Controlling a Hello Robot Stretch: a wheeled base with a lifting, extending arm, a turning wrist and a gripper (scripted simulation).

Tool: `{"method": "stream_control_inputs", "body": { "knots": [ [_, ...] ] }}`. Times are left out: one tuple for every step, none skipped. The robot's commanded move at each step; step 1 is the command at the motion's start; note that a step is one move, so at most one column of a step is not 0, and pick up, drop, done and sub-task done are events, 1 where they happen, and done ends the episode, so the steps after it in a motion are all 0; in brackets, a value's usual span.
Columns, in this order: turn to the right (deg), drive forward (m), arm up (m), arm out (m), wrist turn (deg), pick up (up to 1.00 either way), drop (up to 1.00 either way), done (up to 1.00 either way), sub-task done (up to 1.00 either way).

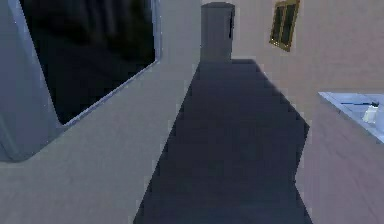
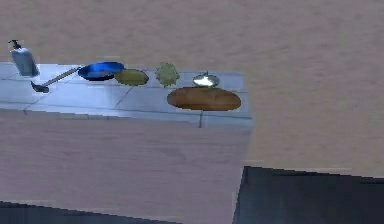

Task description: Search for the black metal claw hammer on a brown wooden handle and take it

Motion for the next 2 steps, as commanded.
{"method": "stream_control_inputs", "body": {
  "knots": [
    [-30.0, 0.00, 0.00, 0.00, 0.0, 0.00, 0.00, 0.00, 0.00],
    [-3.0, 0.00, 0.00, 0.00, 0.0, 0.00, 0.00, 0.00, 0.00]
  ]
}}
